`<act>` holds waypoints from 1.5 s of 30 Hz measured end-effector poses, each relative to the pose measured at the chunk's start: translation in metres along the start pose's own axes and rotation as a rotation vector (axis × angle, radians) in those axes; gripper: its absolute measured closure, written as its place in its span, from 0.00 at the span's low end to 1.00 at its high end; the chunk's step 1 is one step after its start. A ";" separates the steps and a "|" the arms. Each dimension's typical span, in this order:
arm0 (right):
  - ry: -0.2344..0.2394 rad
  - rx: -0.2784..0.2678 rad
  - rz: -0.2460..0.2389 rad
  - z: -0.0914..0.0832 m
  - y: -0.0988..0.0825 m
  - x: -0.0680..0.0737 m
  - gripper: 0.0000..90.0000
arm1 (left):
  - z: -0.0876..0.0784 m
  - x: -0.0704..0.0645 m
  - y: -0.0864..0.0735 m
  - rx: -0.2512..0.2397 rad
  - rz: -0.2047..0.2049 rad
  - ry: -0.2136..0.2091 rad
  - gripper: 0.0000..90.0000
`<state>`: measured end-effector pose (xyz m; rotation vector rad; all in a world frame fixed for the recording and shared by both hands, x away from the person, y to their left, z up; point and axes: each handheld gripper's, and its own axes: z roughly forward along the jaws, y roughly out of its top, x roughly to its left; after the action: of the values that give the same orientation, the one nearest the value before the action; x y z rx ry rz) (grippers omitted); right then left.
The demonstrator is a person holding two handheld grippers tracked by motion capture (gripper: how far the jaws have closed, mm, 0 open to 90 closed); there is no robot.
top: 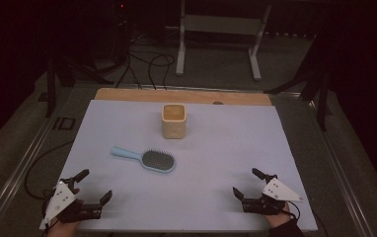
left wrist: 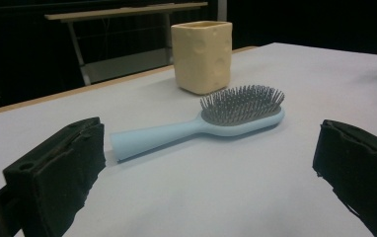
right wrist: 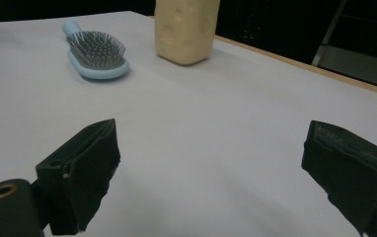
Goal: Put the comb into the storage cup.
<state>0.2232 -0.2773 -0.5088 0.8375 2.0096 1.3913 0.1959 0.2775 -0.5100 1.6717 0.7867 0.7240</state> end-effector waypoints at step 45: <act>0.031 -0.003 -0.029 0.006 0.004 0.005 0.08 | -0.004 -0.012 0.022 0.055 -0.012 -0.078 0.00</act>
<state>0.2246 -0.2688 -0.5071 0.7873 2.0343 1.3991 0.1881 0.2663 -0.4884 1.7335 0.7667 0.6301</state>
